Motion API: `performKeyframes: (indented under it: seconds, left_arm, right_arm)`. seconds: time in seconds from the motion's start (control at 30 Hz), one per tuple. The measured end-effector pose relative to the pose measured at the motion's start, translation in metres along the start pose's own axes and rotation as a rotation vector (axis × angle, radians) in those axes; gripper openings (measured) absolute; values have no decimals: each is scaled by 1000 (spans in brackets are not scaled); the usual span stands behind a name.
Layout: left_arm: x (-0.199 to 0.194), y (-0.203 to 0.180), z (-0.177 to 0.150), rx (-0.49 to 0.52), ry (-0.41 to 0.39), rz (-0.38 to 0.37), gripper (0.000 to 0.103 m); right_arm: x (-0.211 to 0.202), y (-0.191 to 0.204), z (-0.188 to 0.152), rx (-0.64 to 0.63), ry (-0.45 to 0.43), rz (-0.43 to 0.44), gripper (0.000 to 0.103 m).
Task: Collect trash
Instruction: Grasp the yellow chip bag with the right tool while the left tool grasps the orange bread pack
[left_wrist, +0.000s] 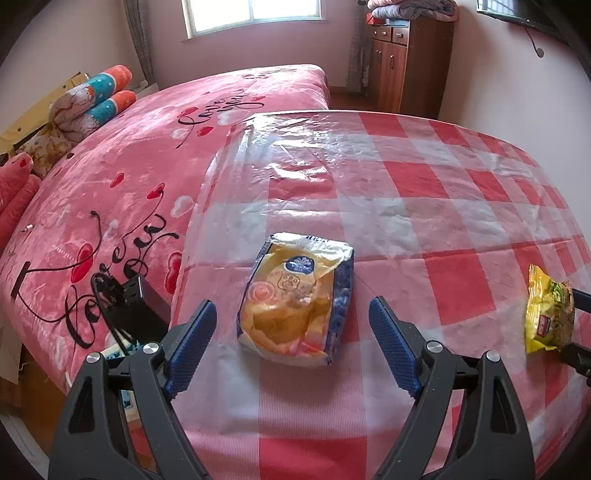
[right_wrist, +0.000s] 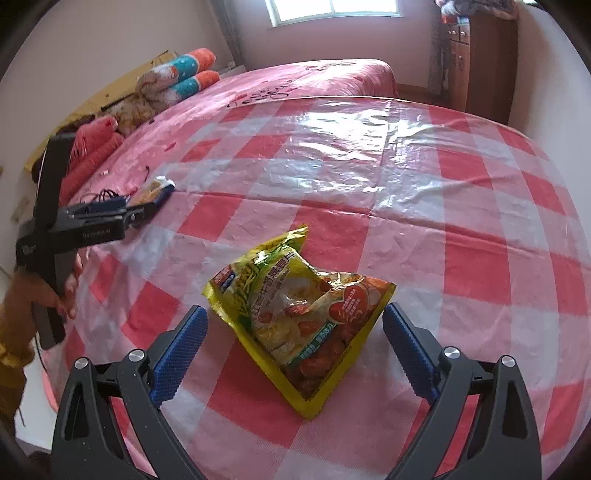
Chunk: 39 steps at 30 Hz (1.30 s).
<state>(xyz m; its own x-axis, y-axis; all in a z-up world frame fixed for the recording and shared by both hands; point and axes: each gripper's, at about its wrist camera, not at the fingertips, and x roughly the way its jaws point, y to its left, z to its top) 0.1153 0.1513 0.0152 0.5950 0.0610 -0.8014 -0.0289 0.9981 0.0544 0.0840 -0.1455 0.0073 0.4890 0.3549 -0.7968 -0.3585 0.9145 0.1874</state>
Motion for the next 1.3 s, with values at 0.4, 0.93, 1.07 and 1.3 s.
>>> performKeyframes:
  seconds: [0.4, 0.93, 1.07, 1.3]
  left_arm:
    - [14, -1, 8, -17, -9, -17, 84]
    - [8, -9, 2, -9, -51, -45, 59]
    - [7, -11, 1, -19, -54, -40, 57]
    - [1, -20, -5, -5, -52, -58, 57]
  right_arm:
    - [4, -5, 6, -34, -6, -40, 95]
    - [16, 6, 14, -169, 15, 15, 95]
    - [17, 13, 10, -205, 17, -11, 95]
    - [15, 18, 4, -253, 4, -25, 83]
